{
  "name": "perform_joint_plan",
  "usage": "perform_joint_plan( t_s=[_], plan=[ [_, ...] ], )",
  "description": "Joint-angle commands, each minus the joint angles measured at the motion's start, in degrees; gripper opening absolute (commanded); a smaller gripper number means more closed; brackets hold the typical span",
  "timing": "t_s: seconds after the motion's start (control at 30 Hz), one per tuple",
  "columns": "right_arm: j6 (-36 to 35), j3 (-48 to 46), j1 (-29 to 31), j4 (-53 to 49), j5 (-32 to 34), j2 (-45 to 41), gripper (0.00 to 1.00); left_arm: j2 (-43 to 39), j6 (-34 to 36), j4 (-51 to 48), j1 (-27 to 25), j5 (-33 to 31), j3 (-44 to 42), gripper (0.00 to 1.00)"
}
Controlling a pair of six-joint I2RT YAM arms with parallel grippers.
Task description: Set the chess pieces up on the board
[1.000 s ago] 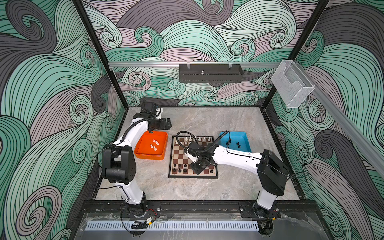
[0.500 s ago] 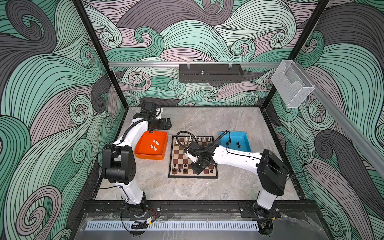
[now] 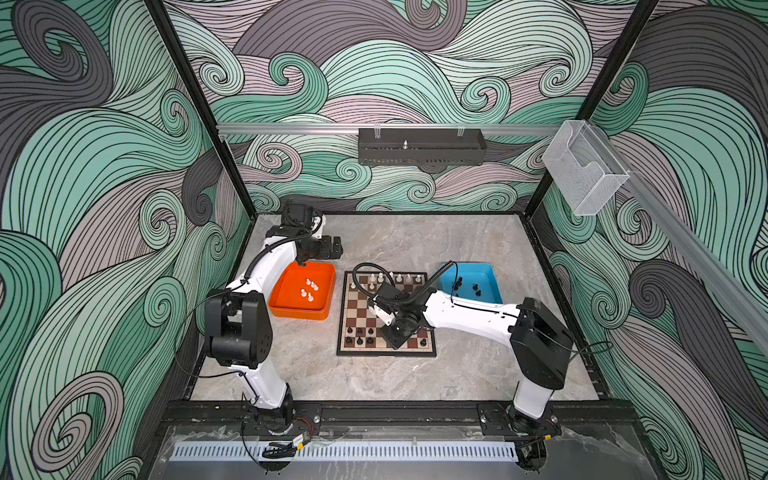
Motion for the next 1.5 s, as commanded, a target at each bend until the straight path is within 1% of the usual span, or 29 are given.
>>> perform_joint_plan(
  t_s=[0.0,0.2,0.37,0.47,0.97,1.47],
  plan=[
    [-0.6,1.4,-0.5,-0.1,-0.3,0.8,0.19,0.7,-0.2,-0.3,-0.4,-0.5,0.2,0.99],
    [-0.6,1.5,-0.5,-0.1,-0.4,0.9,0.26,0.7,-0.2,-0.3,-0.4,-0.5,0.2,0.99],
    [-0.6,1.4,-0.5,-0.1,-0.5,1.0,0.29,0.8,-0.2,-0.3,-0.4,-0.5,0.2,0.98],
    [-0.6,1.4,-0.6,0.1,-0.7,1.0,0.28,0.8,-0.2,-0.3,-0.4,-0.5,0.2,0.99],
    [-0.7,1.1,-0.9,0.6,-2.0,0.9,0.19,0.8,-0.2,-0.3,-0.4,-0.6,0.1,0.99],
    [-0.2,0.0,-1.6,1.6,-2.4,-0.1,0.17,0.7,-0.2,-0.3,-0.4,-0.5,0.1,0.99]
  ],
)
